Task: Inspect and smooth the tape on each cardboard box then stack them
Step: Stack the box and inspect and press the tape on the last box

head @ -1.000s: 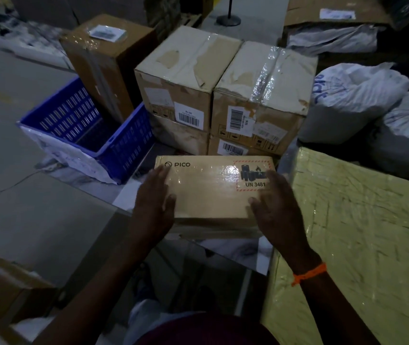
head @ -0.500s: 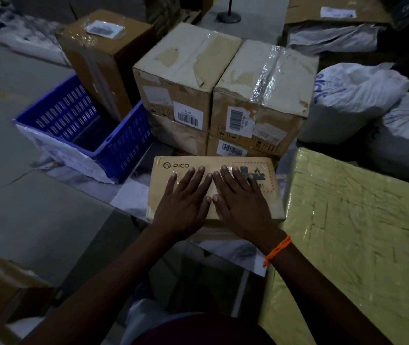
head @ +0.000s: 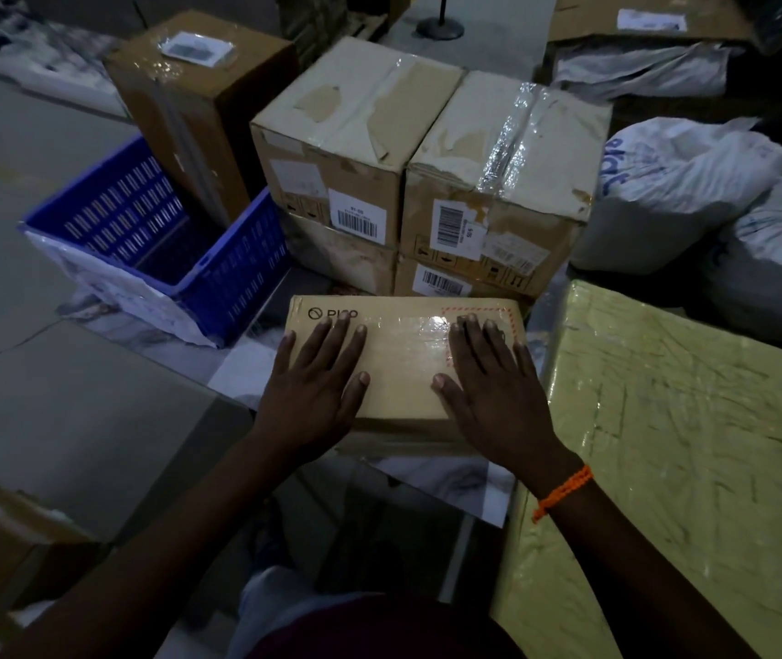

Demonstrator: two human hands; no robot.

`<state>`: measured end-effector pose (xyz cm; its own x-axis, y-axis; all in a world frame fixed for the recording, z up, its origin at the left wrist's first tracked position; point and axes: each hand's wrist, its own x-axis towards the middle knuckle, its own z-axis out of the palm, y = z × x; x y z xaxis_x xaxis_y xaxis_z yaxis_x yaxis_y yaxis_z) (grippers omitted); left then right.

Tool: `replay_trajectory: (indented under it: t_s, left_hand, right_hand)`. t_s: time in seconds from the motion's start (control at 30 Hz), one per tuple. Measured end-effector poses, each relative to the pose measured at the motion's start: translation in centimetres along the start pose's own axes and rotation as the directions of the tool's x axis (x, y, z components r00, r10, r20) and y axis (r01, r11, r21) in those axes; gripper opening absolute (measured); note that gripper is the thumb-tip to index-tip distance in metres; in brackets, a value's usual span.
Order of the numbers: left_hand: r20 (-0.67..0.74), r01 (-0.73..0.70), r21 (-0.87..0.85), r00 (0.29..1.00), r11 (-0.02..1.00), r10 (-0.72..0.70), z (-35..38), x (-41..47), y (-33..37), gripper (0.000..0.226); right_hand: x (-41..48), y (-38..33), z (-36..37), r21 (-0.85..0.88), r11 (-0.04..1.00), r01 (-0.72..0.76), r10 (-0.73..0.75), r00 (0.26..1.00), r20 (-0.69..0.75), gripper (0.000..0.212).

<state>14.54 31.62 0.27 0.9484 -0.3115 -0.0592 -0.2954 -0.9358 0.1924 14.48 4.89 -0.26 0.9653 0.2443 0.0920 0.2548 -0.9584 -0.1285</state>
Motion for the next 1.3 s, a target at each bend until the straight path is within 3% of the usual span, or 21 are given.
replay_trajectory:
  t_s: [0.2,0.3,0.37,0.43,0.5,0.57,0.67,0.77,0.83,0.9,1.03,1.17,1.3]
  left_hand:
    - [-0.007,-0.013,-0.039,1.0,0.999,0.013,-0.3,-0.2,-0.1,0.073]
    - [-0.087,0.09,-0.157,0.991,0.984,-0.104,-0.3,0.0,-0.2,0.078]
    - [-0.065,0.281,-0.413,0.94,0.866,-0.336,-0.8,0.7,-0.5,0.091]
    - [0.133,0.43,-0.722,0.855,0.542,-0.501,-2.5,1.6,-1.2,0.086]
    - [0.327,0.454,-0.868,0.828,0.202,-0.455,-3.8,1.7,-1.6,0.059]
    - [0.334,0.445,-0.877,0.836,0.181,-0.436,-4.3,0.8,-1.8,0.043]
    - [0.261,0.406,-0.891,0.823,0.202,-0.504,-4.3,-1.0,-2.5,0.053]
    - [0.237,0.305,-0.952,0.797,0.032,-0.555,-4.8,-2.6,-2.5,0.035]
    - [0.217,0.241,-0.97,0.765,-0.043,-0.607,-5.1,-2.9,-2.1,0.031]
    - [0.234,0.295,-0.956,0.742,-0.008,-0.628,-4.8,-3.0,-1.9,0.032]
    - [0.265,0.328,-0.945,0.749,-0.007,-0.607,-3.8,-4.3,-2.0,0.004]
    - [0.314,0.331,-0.942,0.795,-0.064,-0.519,-2.0,-5.9,-2.7,0.026]
    - [0.317,0.349,-0.936,0.775,-0.048,-0.547,1.2,-6.8,-2.5,0.043]
  right_hand:
    - [0.2,0.0,-0.4,0.056,0.998,-0.008,0.005,0.999,0.047,0.077]
    - [0.2,0.0,-0.8,0.173,0.973,-0.153,0.156,0.988,0.001,0.081]
    - [0.6,0.5,-1.9,0.463,0.814,-0.35,0.378,0.925,0.036,0.083]
    - [1.5,1.6,-2.9,0.727,0.502,-0.468,0.478,0.851,0.218,0.066]
    - [1.9,2.6,-3.1,0.798,0.342,-0.497,0.463,0.828,0.317,0.046]
    - [1.9,2.8,-3.2,0.837,0.246,-0.489,0.456,0.82,0.345,0.038]
    - [0.8,2.5,-4.1,0.867,0.131,-0.481,0.506,0.784,0.359,0.023]
    - [-0.6,1.9,-4.9,0.888,-0.047,-0.457,0.505,0.757,0.416,0.032]
    - [-1.1,1.2,-5.1,0.891,-0.017,-0.453,0.493,0.772,0.401,0.039]
    - [-1.6,0.4,-5.2,0.88,0.059,-0.471,0.462,0.794,0.394,0.037]
    - [-2.9,0.2,-4.2,0.885,0.007,-0.466,0.466,0.784,0.409,0.021]
    - [-5.2,0.7,-2.2,0.895,0.01,-0.445,0.447,0.803,0.395,0.015]
    - [-6.8,0.7,0.2,0.895,0.011,-0.447,0.507,0.774,0.38,0.033]
